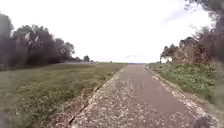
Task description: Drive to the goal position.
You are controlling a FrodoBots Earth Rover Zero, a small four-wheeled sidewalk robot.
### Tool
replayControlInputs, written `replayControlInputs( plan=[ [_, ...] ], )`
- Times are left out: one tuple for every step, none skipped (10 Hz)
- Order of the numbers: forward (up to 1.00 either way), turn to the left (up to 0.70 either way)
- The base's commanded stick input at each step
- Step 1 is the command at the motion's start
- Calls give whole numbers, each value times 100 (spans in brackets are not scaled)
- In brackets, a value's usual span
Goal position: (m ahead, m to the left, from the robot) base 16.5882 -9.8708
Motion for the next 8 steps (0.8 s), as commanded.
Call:
replayControlInputs(
  plan=[
    [70,0],
    [70,0],
    [70,0],
    [70,-8],
    [70,-22],
    [70,-35],
    [70,-35],
    [70,-35]
  ],
)
